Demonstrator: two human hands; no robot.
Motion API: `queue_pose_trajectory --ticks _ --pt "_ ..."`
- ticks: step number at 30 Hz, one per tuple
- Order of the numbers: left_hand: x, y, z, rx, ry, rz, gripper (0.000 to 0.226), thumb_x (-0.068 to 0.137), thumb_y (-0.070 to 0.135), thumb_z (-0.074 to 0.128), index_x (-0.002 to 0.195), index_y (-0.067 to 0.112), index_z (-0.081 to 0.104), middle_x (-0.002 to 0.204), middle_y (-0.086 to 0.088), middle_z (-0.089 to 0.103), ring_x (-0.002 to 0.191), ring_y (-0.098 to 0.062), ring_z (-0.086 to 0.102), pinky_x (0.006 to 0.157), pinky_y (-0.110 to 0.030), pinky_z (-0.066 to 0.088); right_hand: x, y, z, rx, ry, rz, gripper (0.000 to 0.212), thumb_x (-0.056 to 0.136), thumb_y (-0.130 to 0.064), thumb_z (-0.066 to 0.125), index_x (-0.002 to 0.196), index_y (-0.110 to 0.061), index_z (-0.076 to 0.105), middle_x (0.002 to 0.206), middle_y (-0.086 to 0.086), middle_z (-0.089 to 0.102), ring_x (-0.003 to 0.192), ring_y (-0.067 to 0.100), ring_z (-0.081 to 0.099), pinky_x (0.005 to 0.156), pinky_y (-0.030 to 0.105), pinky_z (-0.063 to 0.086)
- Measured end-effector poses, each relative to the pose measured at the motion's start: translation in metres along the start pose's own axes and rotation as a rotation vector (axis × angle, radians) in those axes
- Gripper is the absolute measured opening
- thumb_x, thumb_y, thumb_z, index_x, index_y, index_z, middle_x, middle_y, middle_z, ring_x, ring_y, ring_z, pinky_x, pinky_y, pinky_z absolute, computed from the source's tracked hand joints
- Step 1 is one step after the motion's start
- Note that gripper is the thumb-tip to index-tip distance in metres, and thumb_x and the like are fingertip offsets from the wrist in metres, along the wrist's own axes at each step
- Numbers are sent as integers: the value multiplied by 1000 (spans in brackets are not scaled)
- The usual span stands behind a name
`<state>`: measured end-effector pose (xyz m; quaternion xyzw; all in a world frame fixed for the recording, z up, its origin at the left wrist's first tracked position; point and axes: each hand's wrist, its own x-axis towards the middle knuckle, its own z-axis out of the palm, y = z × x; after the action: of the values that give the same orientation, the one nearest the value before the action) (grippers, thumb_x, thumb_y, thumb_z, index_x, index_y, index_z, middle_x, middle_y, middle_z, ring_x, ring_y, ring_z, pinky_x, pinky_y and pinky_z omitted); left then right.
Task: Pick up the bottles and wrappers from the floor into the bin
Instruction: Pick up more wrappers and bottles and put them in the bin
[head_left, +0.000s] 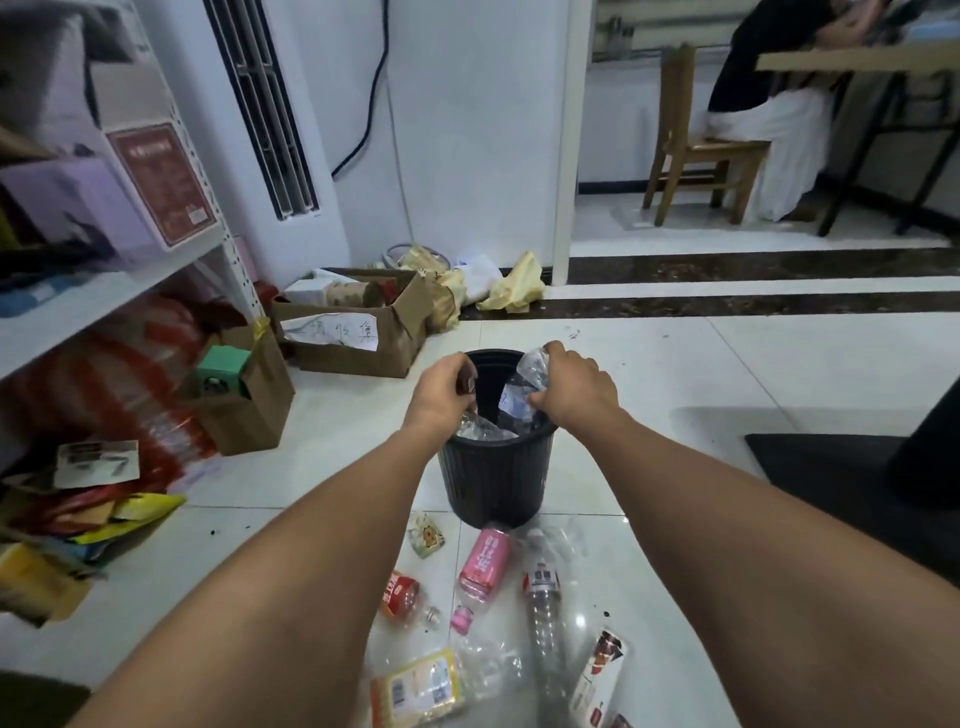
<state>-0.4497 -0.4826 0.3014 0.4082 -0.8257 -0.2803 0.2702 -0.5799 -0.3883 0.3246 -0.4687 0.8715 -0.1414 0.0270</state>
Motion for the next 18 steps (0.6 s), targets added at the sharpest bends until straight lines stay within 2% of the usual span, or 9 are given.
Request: queue_pose_trajectory --ticks 2,4,7,8,10,12,13,15,18 --pt "12 -7 10 -110 10 -63 27 80 -17 60 88 8 51 82 -7 52 57 -3 54 49 -6 43 18 0 11 -4 -5 0 59 89 -35 63 137 -14 37 132 10 52 121 30 50 92 37 42" --pt "25 -18 25 -154 52 -118 24 82 -12 63 88 9 51 82 -5 52 60 -4 54 51 -8 42 34 2 22 1 -10 4 60 88 -35 64 137 -15 37 133 10 52 121 30 49 92 37 42" --pt "46 -34 48 -160 56 -192 24 80 -3 69 95 11 55 91 -4 58 81 -16 53 70 -22 41 53 8 37 30 -35 21 65 86 -37 67 139 -16 35 135 9 49 124 29 46 93 37 43" --pt "53 -39 56 -170 0 -205 30 79 -3 71 103 8 56 95 -5 58 86 -17 53 74 -23 41 59 11 41 54 -44 33 67 86 -37 68 140 -16 34 136 9 48 125 29 44 92 38 43" --pt "59 -46 68 -160 -175 -194 58 78 -2 73 129 6 47 112 -7 57 99 -16 53 85 -21 40 72 15 47 87 -59 51 70 84 -37 70 140 -17 33 137 8 46 127 29 41 91 38 43" --pt "61 -53 77 -85 -323 -156 78 80 0 71 146 9 30 141 -9 43 125 -19 46 104 -23 35 81 18 51 101 -65 56 72 84 -38 71 140 -17 31 138 8 44 129 28 38 92 38 43" --pt "62 -57 79 -57 -355 -146 80 82 -1 68 148 11 25 151 -8 33 136 -21 37 112 -26 30 85 19 53 104 -64 54 73 85 -39 69 142 -17 29 139 8 42 130 28 36 93 38 42" --pt "63 -67 78 -32 -347 -160 73 87 -3 61 148 14 25 156 -5 25 142 -21 28 116 -30 26 93 17 60 123 -56 34 79 87 -42 65 147 -16 21 143 11 37 133 29 32 98 39 40" --pt "66 -79 69 54 -268 -197 65 89 -1 54 146 22 31 152 -2 33 137 -24 37 114 -38 33 108 14 67 224 -135 -40 94 90 -47 58 154 -16 -2 156 13 22 144 29 18 113 43 26"
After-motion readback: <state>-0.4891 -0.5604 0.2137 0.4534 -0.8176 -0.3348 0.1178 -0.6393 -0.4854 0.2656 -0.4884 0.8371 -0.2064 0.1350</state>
